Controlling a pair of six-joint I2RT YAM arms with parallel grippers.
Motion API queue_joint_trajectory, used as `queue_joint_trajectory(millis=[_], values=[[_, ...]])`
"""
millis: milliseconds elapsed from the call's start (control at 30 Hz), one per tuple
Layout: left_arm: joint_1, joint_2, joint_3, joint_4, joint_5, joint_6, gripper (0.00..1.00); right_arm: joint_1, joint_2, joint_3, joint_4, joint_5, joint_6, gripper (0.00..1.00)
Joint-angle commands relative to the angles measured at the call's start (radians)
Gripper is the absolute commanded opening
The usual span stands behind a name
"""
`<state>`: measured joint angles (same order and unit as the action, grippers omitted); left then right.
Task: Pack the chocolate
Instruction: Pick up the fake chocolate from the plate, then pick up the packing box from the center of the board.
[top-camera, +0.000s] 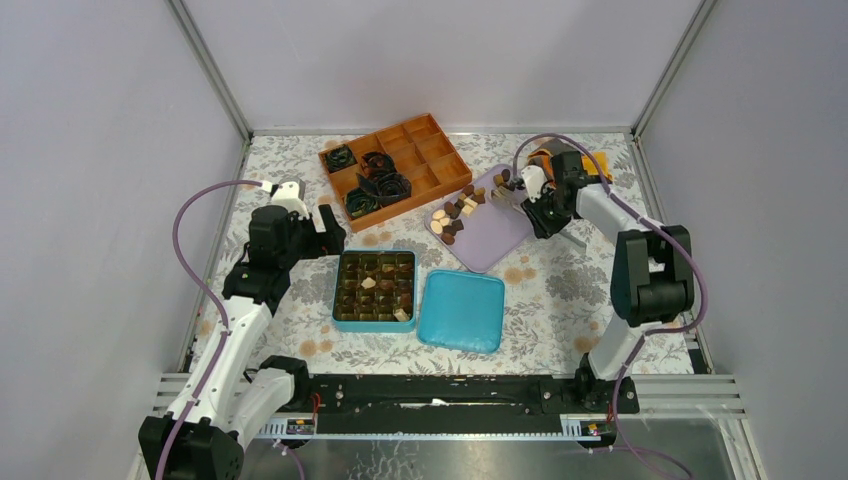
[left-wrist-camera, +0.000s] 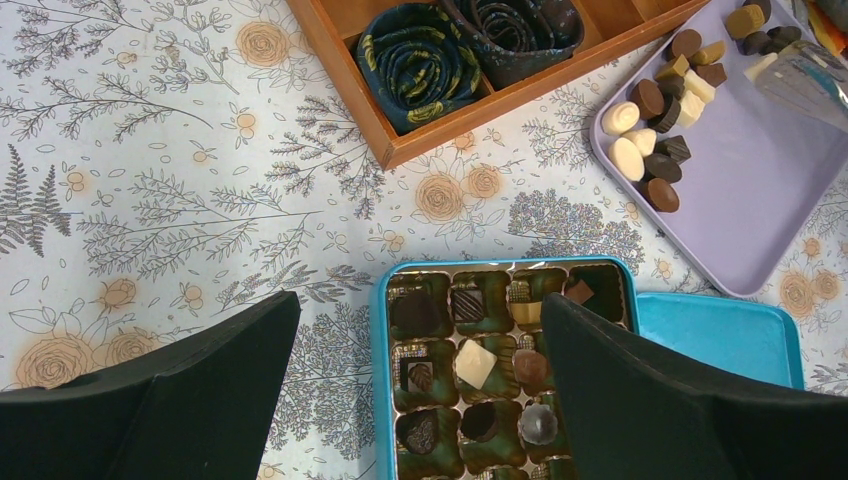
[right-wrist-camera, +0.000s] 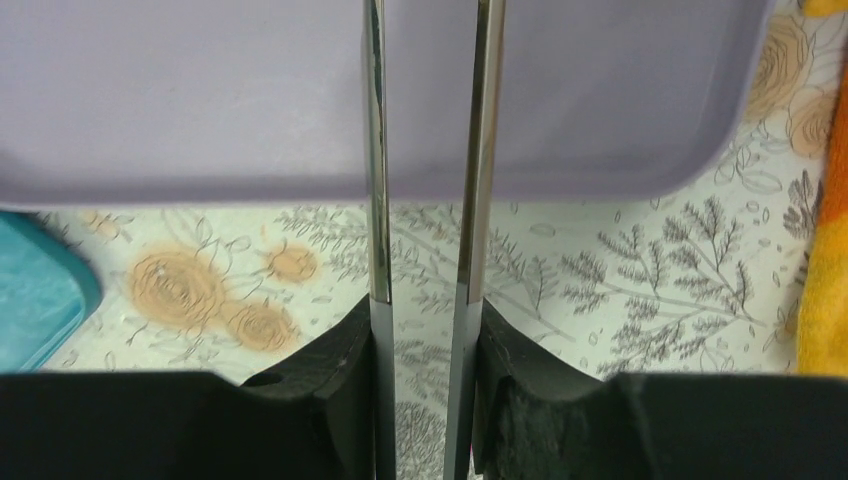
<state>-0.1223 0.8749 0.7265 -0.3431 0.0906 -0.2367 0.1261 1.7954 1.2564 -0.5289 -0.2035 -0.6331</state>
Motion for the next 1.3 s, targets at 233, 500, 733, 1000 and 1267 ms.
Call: queue_joint_trajectory(millis=[233, 500, 733, 1000, 1267], values=[[0.004, 0.025, -0.014, 0.059, 0.031, -0.006, 0.95, -0.009, -0.327, -0.202, 0.059, -0.182, -0.008, 0.0], [0.004, 0.147, 0.001, 0.012, -0.039, -0.033, 0.73, -0.009, -0.502, -0.306, 0.062, -0.375, -0.033, 0.0], [0.004, 0.305, 0.027, -0.036, -0.017, -0.044, 0.48, -0.009, -0.544, -0.328, 0.054, -0.435, -0.045, 0.0], [0.004, 0.408, 0.05, -0.045, -0.01, -0.036, 0.37, -0.009, -0.58, -0.336, 0.048, -0.486, -0.047, 0.0], [0.004, 0.489, 0.072, -0.06, 0.03, -0.03, 0.19, -0.009, -0.608, -0.336, 0.035, -0.525, -0.049, 0.0]])
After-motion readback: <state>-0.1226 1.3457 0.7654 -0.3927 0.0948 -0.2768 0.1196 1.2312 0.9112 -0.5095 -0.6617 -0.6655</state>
